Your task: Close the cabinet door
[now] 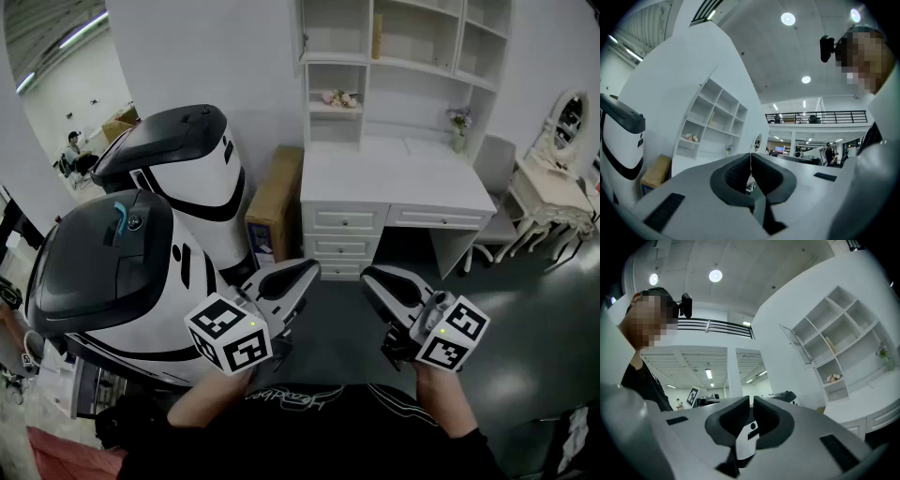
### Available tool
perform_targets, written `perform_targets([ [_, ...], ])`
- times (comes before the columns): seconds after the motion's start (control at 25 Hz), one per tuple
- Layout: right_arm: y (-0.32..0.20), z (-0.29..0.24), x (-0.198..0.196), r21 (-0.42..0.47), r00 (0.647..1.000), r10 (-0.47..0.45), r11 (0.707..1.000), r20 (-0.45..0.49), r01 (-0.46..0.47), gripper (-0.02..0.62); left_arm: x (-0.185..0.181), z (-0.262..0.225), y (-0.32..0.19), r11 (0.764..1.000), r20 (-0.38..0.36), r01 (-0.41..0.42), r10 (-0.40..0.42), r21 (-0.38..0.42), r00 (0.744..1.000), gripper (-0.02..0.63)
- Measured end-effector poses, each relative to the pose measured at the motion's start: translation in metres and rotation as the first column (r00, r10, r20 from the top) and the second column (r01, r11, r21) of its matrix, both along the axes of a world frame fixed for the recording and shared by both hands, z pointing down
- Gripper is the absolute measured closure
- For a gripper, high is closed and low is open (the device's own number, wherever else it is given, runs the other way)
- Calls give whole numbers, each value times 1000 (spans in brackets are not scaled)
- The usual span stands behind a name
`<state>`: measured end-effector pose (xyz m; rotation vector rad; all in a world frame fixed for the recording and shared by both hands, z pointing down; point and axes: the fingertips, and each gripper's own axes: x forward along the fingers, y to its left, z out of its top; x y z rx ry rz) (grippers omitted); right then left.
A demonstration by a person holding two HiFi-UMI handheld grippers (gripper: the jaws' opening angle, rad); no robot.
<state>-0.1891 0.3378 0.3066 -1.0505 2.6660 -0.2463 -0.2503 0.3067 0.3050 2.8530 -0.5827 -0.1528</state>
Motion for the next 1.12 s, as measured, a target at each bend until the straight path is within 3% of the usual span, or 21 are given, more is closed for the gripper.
perform_targets([
  [0.44, -19, 2, 4, -3, 1000, 13, 1000, -16, -13, 539, 7, 3, -18, 1000, -6, -17, 17, -2, 1000, 583],
  [1.12, -47, 17, 103, -11, 999, 36, 999, -13, -36, 538, 105, 16, -46, 999, -32, -46, 46, 4, 998, 583],
])
